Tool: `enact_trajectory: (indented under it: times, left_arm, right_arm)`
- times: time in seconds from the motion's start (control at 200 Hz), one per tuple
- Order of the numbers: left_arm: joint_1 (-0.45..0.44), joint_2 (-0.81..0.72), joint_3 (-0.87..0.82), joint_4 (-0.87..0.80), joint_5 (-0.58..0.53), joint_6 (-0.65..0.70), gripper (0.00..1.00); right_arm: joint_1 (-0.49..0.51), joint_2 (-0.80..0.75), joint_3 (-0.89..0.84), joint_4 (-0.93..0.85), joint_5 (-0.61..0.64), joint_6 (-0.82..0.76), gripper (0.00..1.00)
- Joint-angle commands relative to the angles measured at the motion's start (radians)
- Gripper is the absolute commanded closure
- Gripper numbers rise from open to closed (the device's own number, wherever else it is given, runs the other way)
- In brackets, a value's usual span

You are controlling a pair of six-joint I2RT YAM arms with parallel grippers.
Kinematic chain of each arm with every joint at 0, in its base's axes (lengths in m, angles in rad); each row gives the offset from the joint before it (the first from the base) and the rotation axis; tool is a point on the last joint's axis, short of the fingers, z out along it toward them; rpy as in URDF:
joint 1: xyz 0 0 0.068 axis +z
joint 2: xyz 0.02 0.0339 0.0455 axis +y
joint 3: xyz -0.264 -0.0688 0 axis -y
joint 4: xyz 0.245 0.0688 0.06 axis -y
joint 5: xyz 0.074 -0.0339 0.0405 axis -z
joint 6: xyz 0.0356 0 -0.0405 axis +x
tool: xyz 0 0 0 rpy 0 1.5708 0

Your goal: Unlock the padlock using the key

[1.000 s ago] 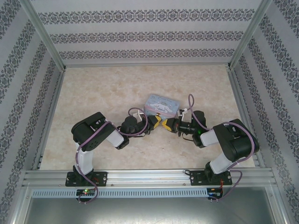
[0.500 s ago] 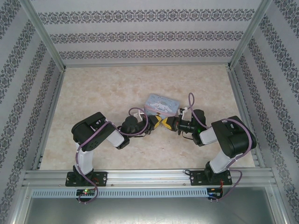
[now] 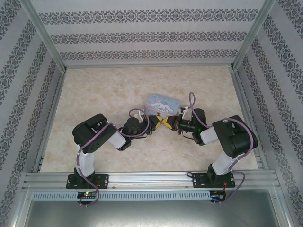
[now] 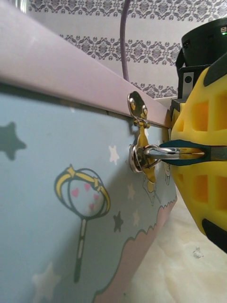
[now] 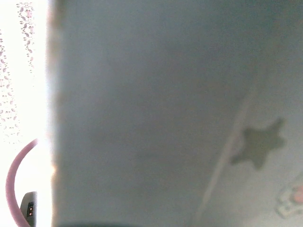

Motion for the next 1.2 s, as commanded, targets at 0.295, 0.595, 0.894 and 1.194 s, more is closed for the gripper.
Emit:
enact_trajectory:
  times: [0.295, 0.595, 0.894, 1.194]
  left_arm:
    - [-0.07, 0.001, -0.019, 0.107, 0.047, -0.034, 1.0]
    - [-0.061, 0.007, -0.057, 0.062, -0.064, -0.027, 1.0]
    - [-0.035, 0.011, -0.05, 0.022, -0.083, 0.008, 1.0]
    - [-0.026, 0.005, -0.035, -0.02, -0.07, 0.014, 1.0]
  right_arm:
    - [0.013, 0.061, 0.09, 0.025, 0.104, 0.028, 1.0]
    - [-0.009, 0.009, 0.047, 0.02, 0.106, 0.013, 0.6]
    - [-0.025, -0.154, -0.082, -0.123, 0.094, -0.071, 0.4]
    - [0.027, -0.485, -0.022, -0.788, 0.222, -0.405, 0.45]
